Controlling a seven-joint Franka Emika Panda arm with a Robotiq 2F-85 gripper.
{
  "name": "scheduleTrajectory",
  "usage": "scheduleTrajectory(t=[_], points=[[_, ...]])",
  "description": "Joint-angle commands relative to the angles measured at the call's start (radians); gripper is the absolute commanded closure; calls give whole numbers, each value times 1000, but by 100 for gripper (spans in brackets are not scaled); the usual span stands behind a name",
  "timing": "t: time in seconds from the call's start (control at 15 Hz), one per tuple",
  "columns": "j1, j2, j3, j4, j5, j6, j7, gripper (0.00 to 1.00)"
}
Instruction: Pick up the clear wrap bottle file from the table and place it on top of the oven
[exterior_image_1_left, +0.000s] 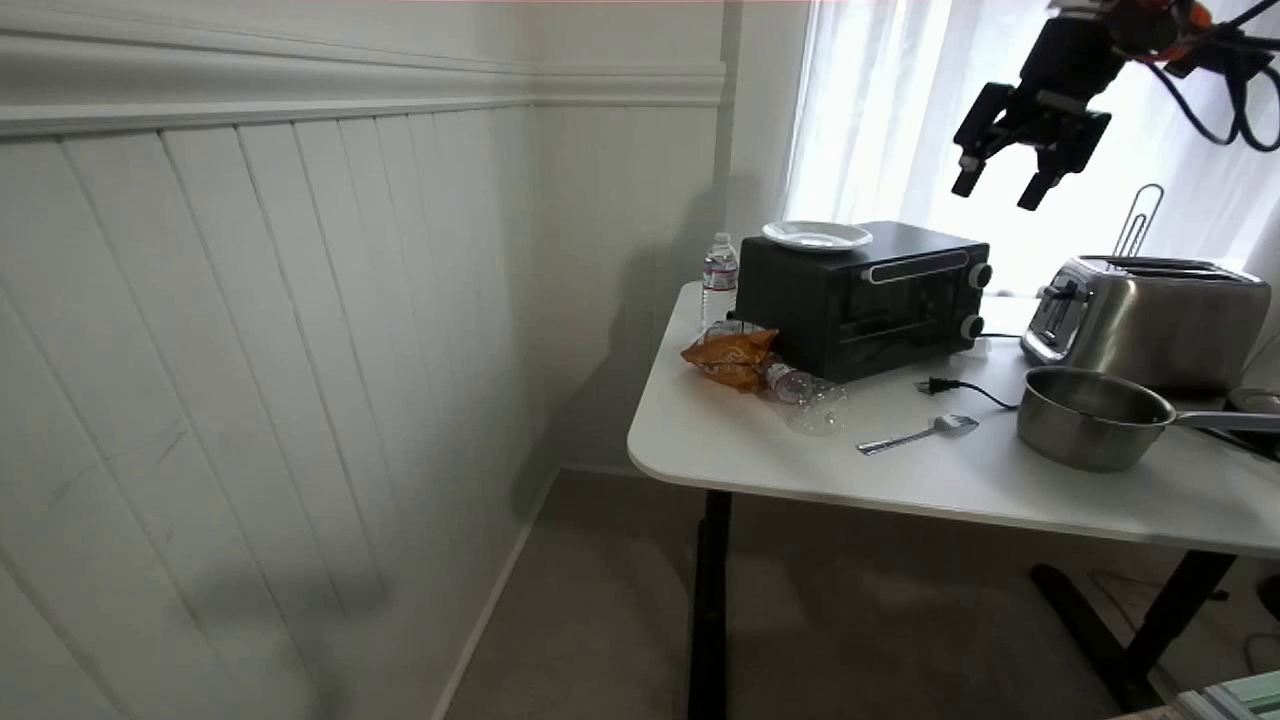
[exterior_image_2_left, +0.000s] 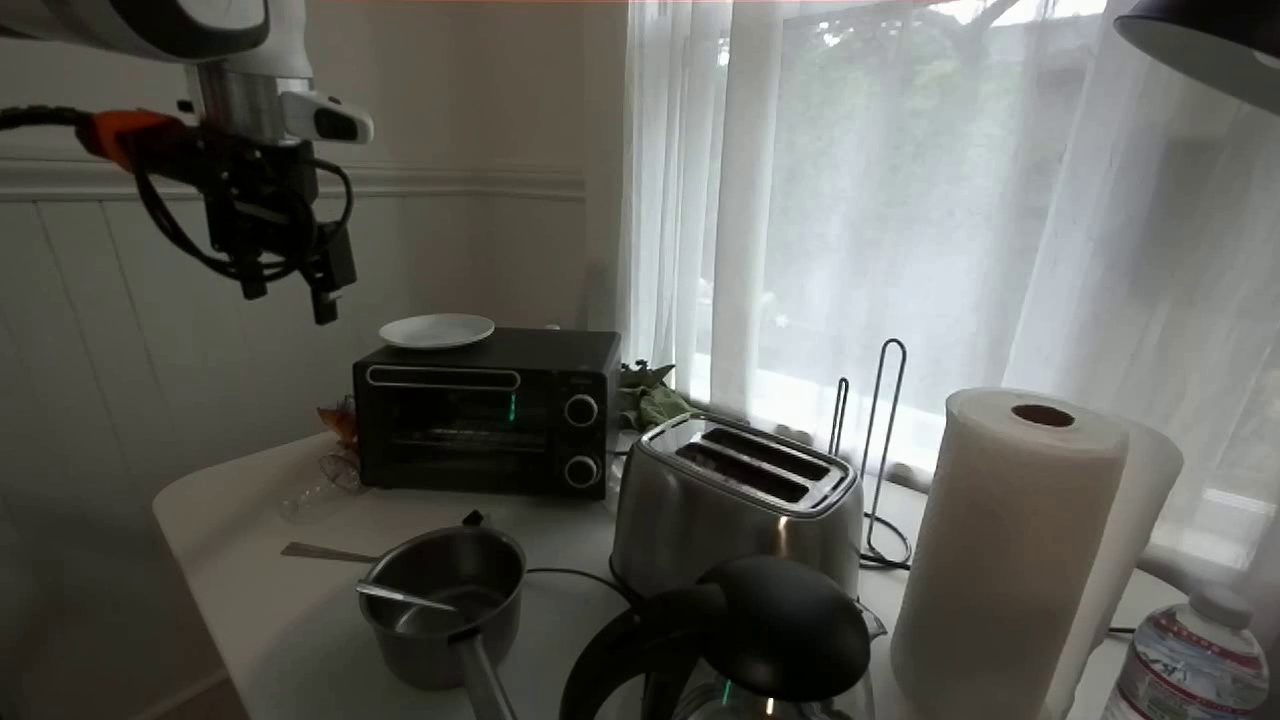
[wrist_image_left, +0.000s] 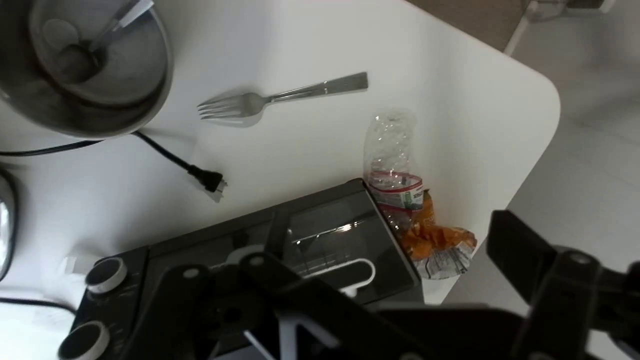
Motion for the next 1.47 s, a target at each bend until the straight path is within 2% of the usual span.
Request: scheduleTrajectory(t=[0.0,0.33,0.67,0.87,0.93,1.0,1.2,1.4], points=[[51,51,11,-69,138,132,8,0],[128,168,14,-150,369,383,-44,0],[159,336,32,-136,507,557,-160,0],[145,425,52,-101,574,597,-267,0],[157,454,36,-89,574,609,-300,0],[125,387,57,-131,516,576,-222,0],[118,444,63,-103,524,593,-257,0],[117,452,64,-95,523,595,-259,0]])
